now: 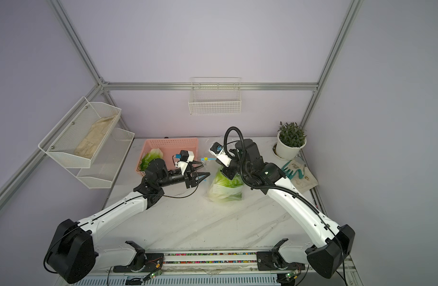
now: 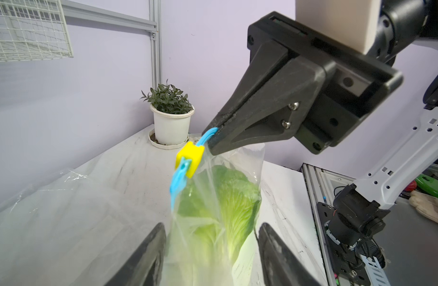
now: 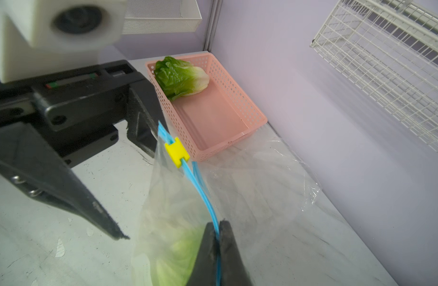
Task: Open the zip-top bag and take out the chinese cabbages
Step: Pick up the zipper food storage bag at the center of the board, then unzip the zipper on the zipper food storage bag.
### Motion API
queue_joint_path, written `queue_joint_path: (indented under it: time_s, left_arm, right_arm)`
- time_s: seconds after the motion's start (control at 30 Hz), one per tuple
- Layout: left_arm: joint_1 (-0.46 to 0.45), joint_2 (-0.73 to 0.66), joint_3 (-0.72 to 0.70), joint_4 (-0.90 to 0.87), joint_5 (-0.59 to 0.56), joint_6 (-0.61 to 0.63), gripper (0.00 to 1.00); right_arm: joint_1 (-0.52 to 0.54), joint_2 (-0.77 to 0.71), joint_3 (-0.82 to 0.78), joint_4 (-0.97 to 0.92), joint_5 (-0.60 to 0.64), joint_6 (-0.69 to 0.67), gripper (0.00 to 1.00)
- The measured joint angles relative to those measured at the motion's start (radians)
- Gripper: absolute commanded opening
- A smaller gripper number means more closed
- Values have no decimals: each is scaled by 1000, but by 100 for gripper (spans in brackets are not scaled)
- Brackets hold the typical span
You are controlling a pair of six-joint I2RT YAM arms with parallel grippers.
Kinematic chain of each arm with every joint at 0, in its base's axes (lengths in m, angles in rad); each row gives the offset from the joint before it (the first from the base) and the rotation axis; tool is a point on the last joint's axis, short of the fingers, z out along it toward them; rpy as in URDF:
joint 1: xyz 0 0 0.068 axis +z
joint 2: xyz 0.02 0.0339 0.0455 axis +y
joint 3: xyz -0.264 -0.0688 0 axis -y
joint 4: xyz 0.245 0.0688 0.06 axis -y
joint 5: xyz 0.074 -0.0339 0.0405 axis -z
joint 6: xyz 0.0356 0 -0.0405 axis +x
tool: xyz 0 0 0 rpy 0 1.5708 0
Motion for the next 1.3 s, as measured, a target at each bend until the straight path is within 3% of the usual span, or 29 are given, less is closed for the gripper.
queue_joint_path:
  time_s: [0.17, 0.6, 0.87, 1.03, 1.3]
  left_arm:
    - [1, 47, 43, -11, 25, 21, 51]
    - [13, 62, 107, -7, 90, 30, 11]
    - [14, 69, 107, -7, 106, 28, 0]
    - [14, 69, 107, -8, 110, 29, 0]
    - [14, 69, 107, -10, 117, 27, 0]
  right_arm:
    - [0, -1, 0, -6, -22, -9, 0]
    - [0, -8, -7, -12, -29, -14, 0]
    - [0, -10, -7, -21, -30, -18, 0]
    - [-1, -18, -7, -20, -67, -16, 29]
    - [-1, -5, 19, 9, -187, -11, 35]
